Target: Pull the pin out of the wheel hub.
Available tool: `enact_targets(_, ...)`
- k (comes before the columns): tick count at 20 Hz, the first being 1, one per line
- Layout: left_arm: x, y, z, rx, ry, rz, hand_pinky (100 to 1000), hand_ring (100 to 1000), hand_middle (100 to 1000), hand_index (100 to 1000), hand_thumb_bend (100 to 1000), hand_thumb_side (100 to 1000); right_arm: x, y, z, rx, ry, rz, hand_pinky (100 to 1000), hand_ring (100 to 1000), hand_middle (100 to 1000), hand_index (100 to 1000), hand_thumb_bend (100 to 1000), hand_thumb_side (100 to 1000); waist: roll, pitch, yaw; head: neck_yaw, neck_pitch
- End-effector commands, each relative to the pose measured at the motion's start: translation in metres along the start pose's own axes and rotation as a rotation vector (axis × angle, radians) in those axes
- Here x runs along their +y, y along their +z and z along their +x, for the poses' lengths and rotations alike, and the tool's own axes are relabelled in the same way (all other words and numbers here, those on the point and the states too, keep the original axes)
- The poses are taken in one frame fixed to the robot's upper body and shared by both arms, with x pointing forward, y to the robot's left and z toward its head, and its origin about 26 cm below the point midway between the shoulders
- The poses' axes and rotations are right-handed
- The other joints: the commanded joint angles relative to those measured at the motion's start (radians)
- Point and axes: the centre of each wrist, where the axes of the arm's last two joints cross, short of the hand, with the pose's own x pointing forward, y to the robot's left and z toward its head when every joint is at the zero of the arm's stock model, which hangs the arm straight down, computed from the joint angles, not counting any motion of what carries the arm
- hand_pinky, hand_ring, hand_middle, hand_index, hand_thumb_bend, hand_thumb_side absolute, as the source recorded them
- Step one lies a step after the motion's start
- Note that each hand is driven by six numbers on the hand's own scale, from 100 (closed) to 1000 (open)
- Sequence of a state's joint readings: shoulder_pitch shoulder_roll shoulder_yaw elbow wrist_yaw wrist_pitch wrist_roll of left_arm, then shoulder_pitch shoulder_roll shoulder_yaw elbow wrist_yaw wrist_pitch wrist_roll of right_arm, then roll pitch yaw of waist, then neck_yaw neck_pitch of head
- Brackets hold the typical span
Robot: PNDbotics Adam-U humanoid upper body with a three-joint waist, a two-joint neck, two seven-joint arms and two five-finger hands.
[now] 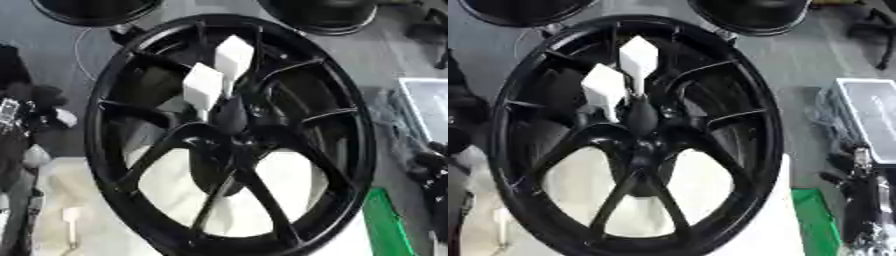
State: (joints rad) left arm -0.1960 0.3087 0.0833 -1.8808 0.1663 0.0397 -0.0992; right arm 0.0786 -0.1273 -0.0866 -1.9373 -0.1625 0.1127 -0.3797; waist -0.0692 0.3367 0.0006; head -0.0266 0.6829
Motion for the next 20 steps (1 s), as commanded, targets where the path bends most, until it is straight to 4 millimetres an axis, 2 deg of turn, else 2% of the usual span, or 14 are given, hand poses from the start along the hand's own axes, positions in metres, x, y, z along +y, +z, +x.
enact_targets(1, 0.003, -0.005, 0.011, -0.037, -0.023, -0.012, 496, 720, 671, 697, 100, 753, -0.003, -0.003, 0.004, -0.024, 0.01, -0.004, 648, 773, 601, 756, 100, 823, 0.006, -0.016, -0.001, 0.0, -0.01)
enact_targets(4, 0.002, -0.01, 0.016, -0.06, -0.015, -0.028, 496, 722, 675, 700, 100, 735, -0.004, -0.003, 0.003, -0.019, 0.012, -0.004, 647, 773, 601, 756, 100, 825, 0.008, -0.019, -0.001, -0.001, -0.007)
enact_targets(7, 0.004, -0.024, 0.035, -0.131, -0.015, -0.066, 504, 741, 703, 712, 100, 699, -0.005, -0.002, 0.002, -0.013, 0.016, -0.005, 648, 773, 602, 756, 100, 823, 0.01, -0.025, -0.001, -0.003, -0.001)
enact_targets(9, 0.009, -0.036, 0.057, -0.206, -0.026, -0.12, 518, 777, 763, 740, 100, 673, -0.007, -0.001, 0.001, -0.011, 0.023, -0.004, 648, 774, 602, 756, 100, 820, 0.012, -0.033, -0.002, -0.004, 0.005)
enact_targets(10, 0.012, -0.043, 0.07, -0.235, -0.03, -0.154, 535, 805, 812, 784, 100, 677, -0.008, -0.001, 0.001, -0.01, 0.029, -0.002, 648, 774, 602, 756, 100, 816, 0.014, -0.038, -0.004, -0.005, 0.01)
enact_targets(11, 0.014, -0.051, 0.084, -0.261, -0.033, -0.194, 540, 810, 820, 788, 100, 662, -0.01, 0.0, 0.001, -0.01, 0.035, 0.001, 648, 774, 602, 756, 100, 813, 0.016, -0.044, -0.006, -0.005, 0.015)
enact_targets(15, 0.015, -0.072, 0.149, -0.403, -0.098, -0.411, 552, 813, 820, 795, 100, 613, -0.014, 0.002, 0.001, -0.006, 0.053, 0.008, 648, 774, 603, 756, 100, 810, 0.027, -0.064, -0.018, -0.018, 0.034)
enact_targets(17, 0.013, -0.079, 0.175, -0.442, -0.152, -0.516, 555, 810, 809, 793, 100, 592, -0.016, 0.004, 0.001, -0.001, 0.063, 0.012, 649, 774, 603, 756, 100, 808, 0.031, -0.073, -0.025, -0.026, 0.042)
enact_targets(20, 0.008, -0.086, 0.203, -0.491, -0.239, -0.638, 559, 802, 795, 788, 100, 550, -0.019, 0.005, 0.0, 0.002, 0.076, 0.012, 649, 775, 604, 756, 100, 805, 0.039, -0.083, -0.035, -0.033, 0.05)
